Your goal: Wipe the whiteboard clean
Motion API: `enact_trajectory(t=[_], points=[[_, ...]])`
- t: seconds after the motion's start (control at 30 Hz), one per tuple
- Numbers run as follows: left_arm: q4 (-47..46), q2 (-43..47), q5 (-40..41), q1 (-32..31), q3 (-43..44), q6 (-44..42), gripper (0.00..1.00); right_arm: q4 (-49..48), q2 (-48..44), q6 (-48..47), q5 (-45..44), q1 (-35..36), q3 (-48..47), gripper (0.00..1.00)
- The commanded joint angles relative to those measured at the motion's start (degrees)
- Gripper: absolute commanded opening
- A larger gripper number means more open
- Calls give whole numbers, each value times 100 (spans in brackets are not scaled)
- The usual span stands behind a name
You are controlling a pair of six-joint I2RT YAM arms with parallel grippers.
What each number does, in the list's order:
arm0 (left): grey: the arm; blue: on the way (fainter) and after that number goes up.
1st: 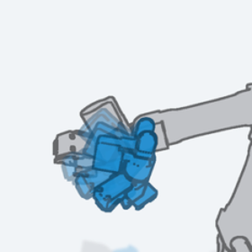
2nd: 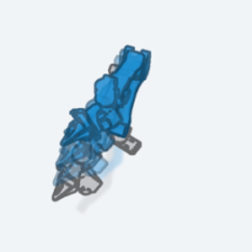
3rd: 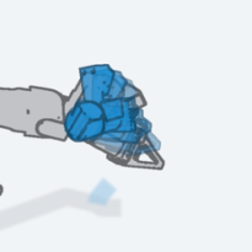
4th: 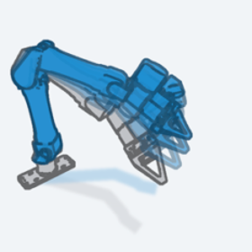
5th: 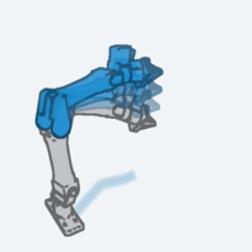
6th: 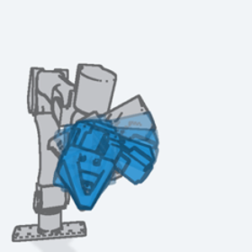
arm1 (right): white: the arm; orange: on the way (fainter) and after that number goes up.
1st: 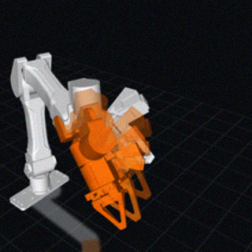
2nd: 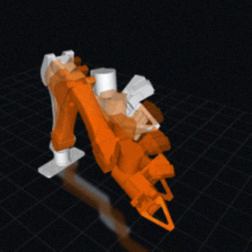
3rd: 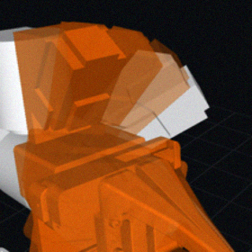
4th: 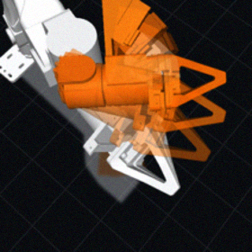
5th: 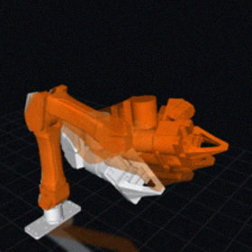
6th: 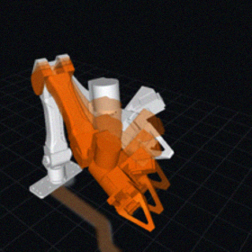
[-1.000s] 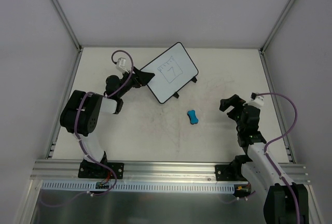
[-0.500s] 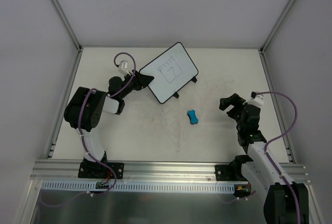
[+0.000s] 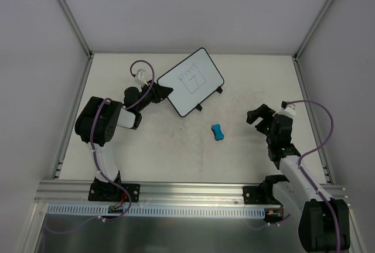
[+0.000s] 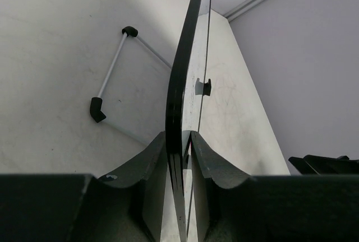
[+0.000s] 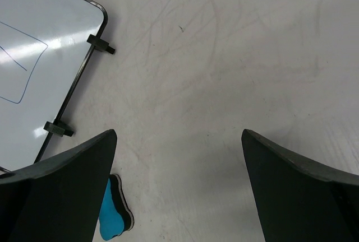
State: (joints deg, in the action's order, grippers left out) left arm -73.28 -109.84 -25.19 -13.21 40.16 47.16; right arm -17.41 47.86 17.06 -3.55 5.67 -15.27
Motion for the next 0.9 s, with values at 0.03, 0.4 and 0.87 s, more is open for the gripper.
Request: enact_trajectory(t=[0.03, 0.4, 0.87], points=[[-1365, -90, -12, -59, 185, -57, 22, 158, 285, -334, 91, 179, -582, 97], [-1532, -353, -39, -59, 308, 101, 5, 2284, 2622, -1590, -452, 1883, -2857, 92], [-2146, -547, -118, -59, 282, 347, 1, 3699, 3757, -2031, -269, 2579, -4159, 86]])
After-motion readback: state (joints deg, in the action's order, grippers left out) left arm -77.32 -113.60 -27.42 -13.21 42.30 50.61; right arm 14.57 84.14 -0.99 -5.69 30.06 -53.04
